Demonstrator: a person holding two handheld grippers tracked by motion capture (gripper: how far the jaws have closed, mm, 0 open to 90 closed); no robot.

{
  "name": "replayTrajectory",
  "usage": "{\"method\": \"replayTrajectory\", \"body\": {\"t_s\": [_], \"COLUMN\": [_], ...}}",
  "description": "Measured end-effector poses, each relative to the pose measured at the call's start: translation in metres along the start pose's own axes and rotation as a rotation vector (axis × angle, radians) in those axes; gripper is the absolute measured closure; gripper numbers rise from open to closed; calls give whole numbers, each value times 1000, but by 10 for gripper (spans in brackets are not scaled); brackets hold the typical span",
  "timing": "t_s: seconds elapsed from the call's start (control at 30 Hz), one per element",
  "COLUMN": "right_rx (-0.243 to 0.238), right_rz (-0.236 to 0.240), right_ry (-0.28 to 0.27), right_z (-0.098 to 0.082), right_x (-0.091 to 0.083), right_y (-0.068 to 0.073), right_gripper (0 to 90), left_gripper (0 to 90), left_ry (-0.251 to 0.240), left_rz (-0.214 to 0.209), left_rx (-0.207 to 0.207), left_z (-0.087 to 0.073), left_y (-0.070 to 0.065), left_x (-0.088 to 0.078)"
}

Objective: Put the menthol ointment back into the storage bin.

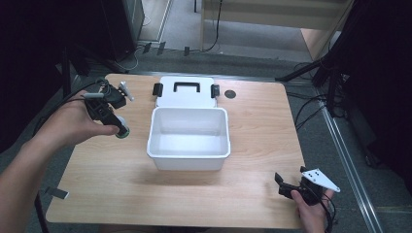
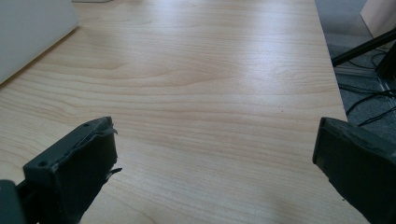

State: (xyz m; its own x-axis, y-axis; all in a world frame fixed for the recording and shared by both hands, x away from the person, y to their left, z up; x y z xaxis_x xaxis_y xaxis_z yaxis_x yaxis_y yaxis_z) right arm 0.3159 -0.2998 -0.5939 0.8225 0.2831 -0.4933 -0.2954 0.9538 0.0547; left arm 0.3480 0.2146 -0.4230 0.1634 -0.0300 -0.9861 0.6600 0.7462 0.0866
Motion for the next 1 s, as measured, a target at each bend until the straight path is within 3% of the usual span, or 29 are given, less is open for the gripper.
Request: {"method": "replayTrajectory", "body": {"t_s": [0.23,0.53,1.0], "right_rx": [-1,8,8], "right_rz": [1,5,13], "right_ry": [-3,-3,-8], "right_z": [0,0,0], "right_x": [0,0,0], "right_y": [0,0,0], "right_gripper": [0,0,0], "left_gripper": [517,517,516], "left_ry": [-19,-10,-8], "left_rz": [3,5,-14], "left_rx": [20,62,133], "left_z": [16,35,62], "left_y": [-5,-18,-42], "left_x": [-10,-13,0]}}
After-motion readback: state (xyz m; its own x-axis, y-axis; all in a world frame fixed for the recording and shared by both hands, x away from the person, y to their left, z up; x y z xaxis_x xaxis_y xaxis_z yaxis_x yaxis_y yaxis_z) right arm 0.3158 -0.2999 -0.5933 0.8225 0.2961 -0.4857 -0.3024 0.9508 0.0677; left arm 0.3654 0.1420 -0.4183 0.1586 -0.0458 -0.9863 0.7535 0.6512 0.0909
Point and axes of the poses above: each handheld gripper's, and its own axes: x roughly forward along the jaws, z roughly out of its top, y roughly to its left, the point moved 10 cm from there along x, roughly forward along the jaws, and after that the axes turned 1 degree about y, right-handed, at the moved point
